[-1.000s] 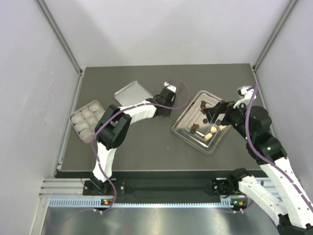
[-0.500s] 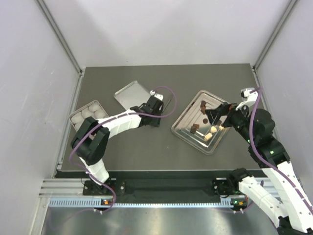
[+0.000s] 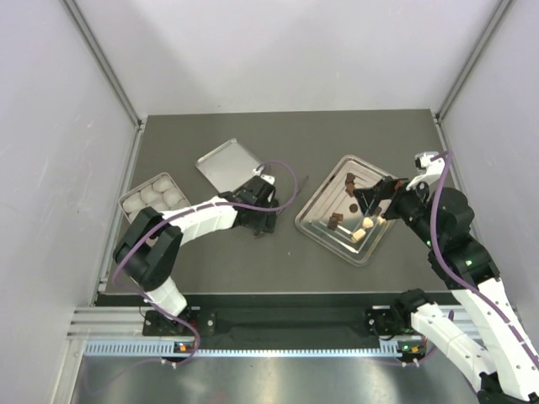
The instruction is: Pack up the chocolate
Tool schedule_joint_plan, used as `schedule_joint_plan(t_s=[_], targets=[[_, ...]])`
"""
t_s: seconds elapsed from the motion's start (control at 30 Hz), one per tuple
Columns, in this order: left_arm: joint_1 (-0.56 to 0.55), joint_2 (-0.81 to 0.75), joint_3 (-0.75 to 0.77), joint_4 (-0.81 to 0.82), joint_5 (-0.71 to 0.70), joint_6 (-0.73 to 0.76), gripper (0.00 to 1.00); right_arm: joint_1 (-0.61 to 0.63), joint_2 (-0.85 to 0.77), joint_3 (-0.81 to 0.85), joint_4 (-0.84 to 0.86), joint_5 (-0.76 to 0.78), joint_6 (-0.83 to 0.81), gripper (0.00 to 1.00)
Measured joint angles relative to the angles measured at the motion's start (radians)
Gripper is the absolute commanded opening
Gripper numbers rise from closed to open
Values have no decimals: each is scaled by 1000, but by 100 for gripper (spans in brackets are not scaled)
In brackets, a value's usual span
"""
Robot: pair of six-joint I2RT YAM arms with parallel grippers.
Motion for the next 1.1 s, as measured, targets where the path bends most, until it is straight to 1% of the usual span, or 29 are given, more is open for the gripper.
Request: schedule_joint_plan(t_s=[0.07,0.1,0.27,0.4,0.53,0.87,1.1], targets=[[0,-2,5,0,-7,2,79,0,0,0,0,0,2,100],[0,-1,11,-3,-10,6,83,0,0,0,0,0,2,100],[0,51,101,0,-27,51,85,0,0,0,-3,1,2,100],[4,111,171,3,-20,96,85,0,-2,0,-8,7,2,100],[12,157,210,2,-5,127,86,0,-12,0,-14,10,1,100],[36,227,239,1,17,169,84,0,-27,0,-15,44,-5,100],[40,249,258,3,20,178,83,0,-27,0,-15,53,-7,100]])
